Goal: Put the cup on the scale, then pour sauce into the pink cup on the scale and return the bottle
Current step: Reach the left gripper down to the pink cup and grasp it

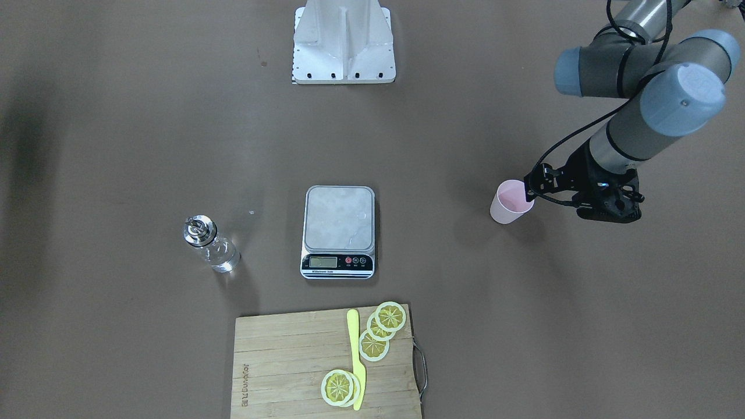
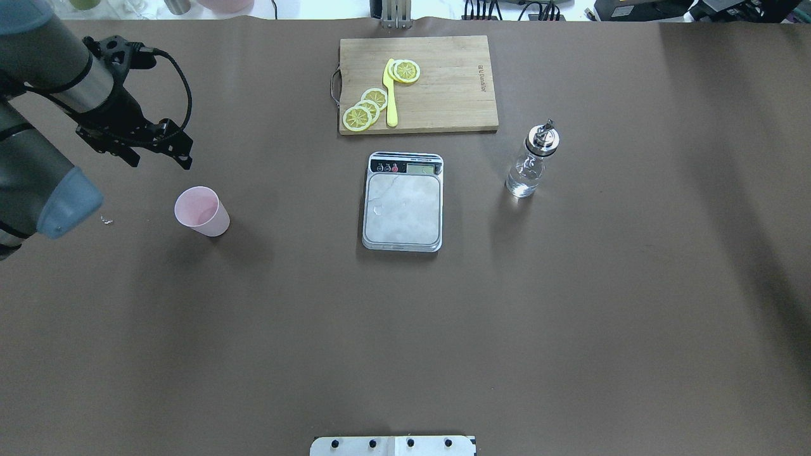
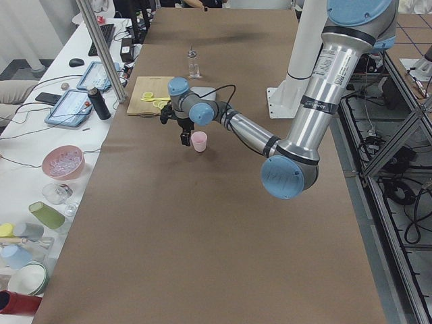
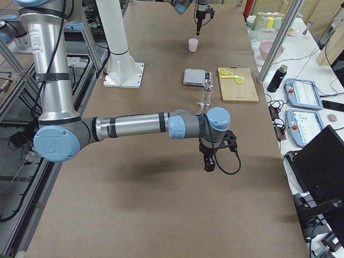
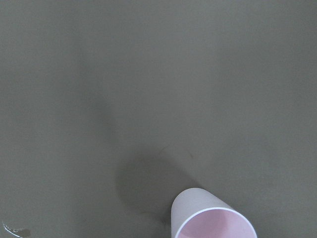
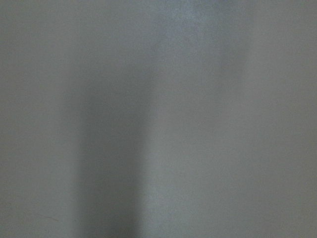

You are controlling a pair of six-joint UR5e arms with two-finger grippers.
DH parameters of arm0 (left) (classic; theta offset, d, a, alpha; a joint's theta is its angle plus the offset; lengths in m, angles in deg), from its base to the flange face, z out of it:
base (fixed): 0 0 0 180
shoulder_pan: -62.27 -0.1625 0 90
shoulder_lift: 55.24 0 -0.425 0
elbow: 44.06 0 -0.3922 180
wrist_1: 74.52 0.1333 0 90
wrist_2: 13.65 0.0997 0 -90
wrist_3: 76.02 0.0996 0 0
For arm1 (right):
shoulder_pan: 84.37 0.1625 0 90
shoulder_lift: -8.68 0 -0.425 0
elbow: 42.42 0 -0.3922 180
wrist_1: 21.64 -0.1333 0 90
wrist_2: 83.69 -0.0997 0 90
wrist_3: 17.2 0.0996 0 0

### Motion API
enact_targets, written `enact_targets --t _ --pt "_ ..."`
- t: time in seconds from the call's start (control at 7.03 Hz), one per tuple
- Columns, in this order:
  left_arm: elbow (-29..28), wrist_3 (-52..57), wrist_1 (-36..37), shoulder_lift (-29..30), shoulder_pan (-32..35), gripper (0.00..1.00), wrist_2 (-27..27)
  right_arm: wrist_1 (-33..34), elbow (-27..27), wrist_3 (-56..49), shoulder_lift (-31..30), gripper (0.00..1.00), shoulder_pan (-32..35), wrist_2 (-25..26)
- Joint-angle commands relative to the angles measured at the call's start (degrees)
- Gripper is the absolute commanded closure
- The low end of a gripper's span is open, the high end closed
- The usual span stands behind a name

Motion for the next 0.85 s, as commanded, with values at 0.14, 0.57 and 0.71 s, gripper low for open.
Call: enact_targets --t 0.14,0.57,0.71 --pt "-0.10 -2.83 -3.25 -1.07 -3.53 0.05 4.16 -0.09 0.10 0.00 0.16 0.00 -0.09 0.03" --pt "-0.28 -2.12 -3.44 -1.25 -4.84 0.27 4.08 -0.09 0.10 0.00 0.25 0.00 0.00 0.20" --pt "-0.45 -2.04 -3.44 -1.17 -5.55 0.29 4.16 -0.09 0.10 0.00 0.34 0.00 -0.08 0.64"
